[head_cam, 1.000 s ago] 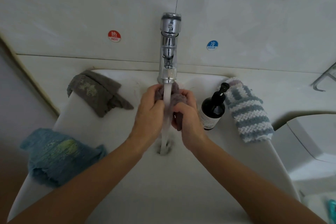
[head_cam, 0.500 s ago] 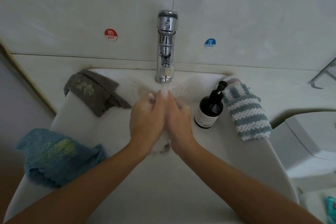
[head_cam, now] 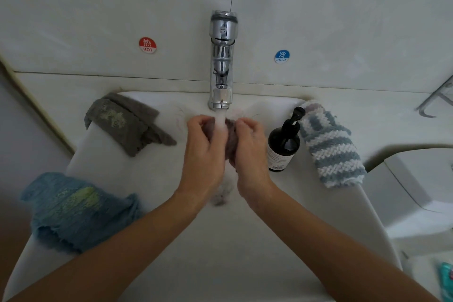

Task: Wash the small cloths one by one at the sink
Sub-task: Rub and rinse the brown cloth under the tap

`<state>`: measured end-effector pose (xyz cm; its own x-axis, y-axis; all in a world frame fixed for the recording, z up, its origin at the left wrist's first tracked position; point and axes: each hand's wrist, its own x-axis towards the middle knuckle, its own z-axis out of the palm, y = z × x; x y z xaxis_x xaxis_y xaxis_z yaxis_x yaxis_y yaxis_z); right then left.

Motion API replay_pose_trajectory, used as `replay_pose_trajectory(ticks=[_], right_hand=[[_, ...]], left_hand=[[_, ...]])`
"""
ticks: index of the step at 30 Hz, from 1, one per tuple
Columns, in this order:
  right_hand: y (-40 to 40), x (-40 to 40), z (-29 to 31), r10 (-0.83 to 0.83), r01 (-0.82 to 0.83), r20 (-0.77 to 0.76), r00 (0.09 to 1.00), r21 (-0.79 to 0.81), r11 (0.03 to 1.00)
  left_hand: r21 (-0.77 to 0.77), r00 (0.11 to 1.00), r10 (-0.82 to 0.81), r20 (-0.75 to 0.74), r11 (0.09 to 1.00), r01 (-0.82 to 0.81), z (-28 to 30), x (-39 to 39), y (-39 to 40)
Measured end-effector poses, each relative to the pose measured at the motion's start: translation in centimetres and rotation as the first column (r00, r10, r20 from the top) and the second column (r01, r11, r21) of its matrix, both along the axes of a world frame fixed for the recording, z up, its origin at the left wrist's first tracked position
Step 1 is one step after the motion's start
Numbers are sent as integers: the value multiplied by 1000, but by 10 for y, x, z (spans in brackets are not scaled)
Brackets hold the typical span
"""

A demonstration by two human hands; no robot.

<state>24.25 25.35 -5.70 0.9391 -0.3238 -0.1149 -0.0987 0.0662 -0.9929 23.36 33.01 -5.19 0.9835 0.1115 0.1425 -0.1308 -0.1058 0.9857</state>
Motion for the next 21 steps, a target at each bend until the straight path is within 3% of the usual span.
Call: replay_pose_trajectory(ticks=[4, 9, 12, 16, 21], right_hand=[[-6, -2, 5, 33, -35, 64, 997, 38, 999], [1, -3, -4, 107, -107, 50, 993, -10, 994], [0, -6, -1, 204, -201, 93, 974, -45, 979], [5, -7, 1, 273, -266, 100, 957, -83, 961], [9, -4, -2, 202, -195, 33, 979, -143, 970]], left_hand=[[-95, 999, -2, -53, 996, -3, -3, -3, -6], [-205, 978, 90, -189, 970, -129, -2, 1, -3], [-258, 968, 150, -200, 945, -200, 3, 4, -1], [-132, 966, 242, -91, 958, -253, 1, 8, 5], [49, 984, 156, -81, 987, -152, -6, 7, 3]])
